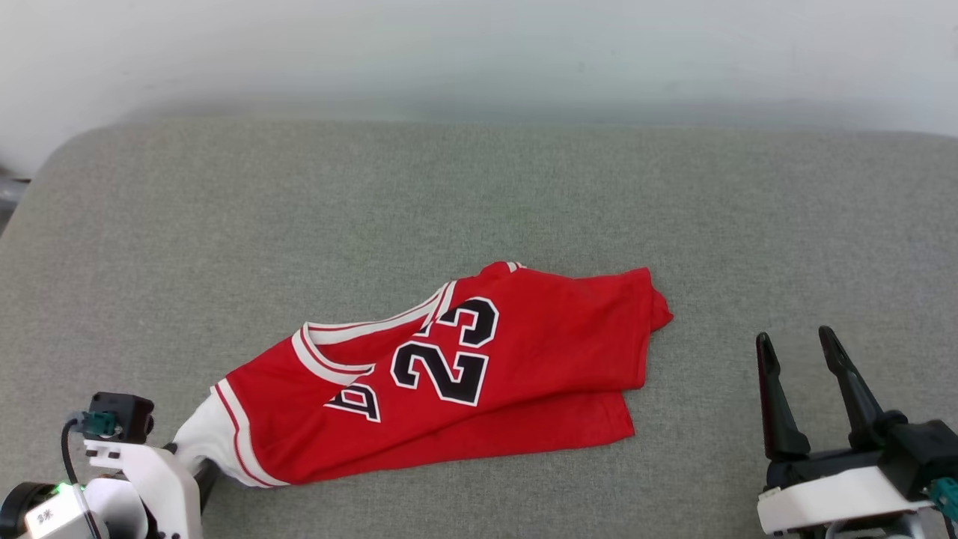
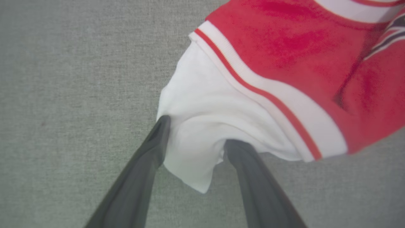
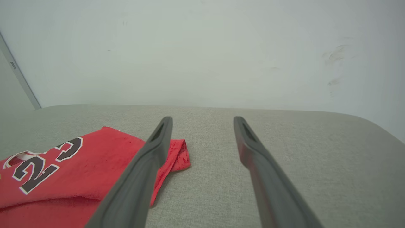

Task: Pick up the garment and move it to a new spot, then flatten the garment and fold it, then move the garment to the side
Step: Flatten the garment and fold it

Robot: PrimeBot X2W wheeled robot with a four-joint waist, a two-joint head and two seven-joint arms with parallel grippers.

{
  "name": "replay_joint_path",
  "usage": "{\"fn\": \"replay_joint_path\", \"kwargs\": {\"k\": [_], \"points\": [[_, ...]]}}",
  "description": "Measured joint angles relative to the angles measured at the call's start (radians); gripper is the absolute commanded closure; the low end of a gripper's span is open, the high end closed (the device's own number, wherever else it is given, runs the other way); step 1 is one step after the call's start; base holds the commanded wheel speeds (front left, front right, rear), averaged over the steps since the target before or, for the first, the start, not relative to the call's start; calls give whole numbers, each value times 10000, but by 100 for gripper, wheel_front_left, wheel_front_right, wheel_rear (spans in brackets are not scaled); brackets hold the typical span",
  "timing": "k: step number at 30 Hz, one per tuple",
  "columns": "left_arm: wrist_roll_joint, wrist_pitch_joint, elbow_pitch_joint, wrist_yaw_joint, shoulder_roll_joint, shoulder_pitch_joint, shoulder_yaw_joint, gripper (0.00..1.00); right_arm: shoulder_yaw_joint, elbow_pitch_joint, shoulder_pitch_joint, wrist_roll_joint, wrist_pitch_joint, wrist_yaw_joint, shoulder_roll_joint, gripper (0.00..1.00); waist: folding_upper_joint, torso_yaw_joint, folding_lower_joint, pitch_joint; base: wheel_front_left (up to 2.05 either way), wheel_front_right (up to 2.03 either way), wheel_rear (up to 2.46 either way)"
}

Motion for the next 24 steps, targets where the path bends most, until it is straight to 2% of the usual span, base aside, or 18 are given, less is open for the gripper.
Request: {"fn": "replay_joint_path", "kwargs": {"k": [2, 7, 11, 14, 16, 19, 22, 24], "points": [[236, -709, -188, 198, -71, 105, 81, 0, -42, 2, 115, 4, 0, 0, -4, 0, 0, 10, 0, -157, 0, 0, 0], [731, -2660, -1177, 1396, -38, 445, 723, 0, -117, 12, 337, 25, 0, 0, 0, 0, 0, 123, 0, -494, 0, 0, 0], [1463, -3112, -2127, 2604, -199, 796, 1618, 0, -142, 8, 422, 52, 0, 0, 0, 0, 0, 290, 0, -636, 0, 0, 0], [2518, -3122, -2982, 3149, -892, 1300, 3233, 0, -115, -4, 455, 52, 0, 0, 2, 0, 0, 397, 0, -702, 0, 0, 0], [3553, -3141, -3405, 3329, -1323, 1860, 4050, 0, -102, -6, 456, 52, 0, 0, -4, 0, 0, 420, 0, -732, 0, 0, 0], [4801, -3141, -3873, 3356, -2217, 2696, 5116, 0, -88, -12, 454, 48, 0, 0, 2, 0, 0, 436, 1, -751, 0, 0, 0], [6140, -3143, -4215, 3352, -3110, 3247, 6203, 0, -84, -12, 453, 17, 0, 0, -2, 0, 0, 423, 1, -765, 0, 0, 0], [6913, -3143, -4362, 3185, -3687, 3647, 6773, 0, -81, -10, 453, 15, 0, 0, -2, 0, 0, 406, 1, -776, 0, 0, 0]]}}
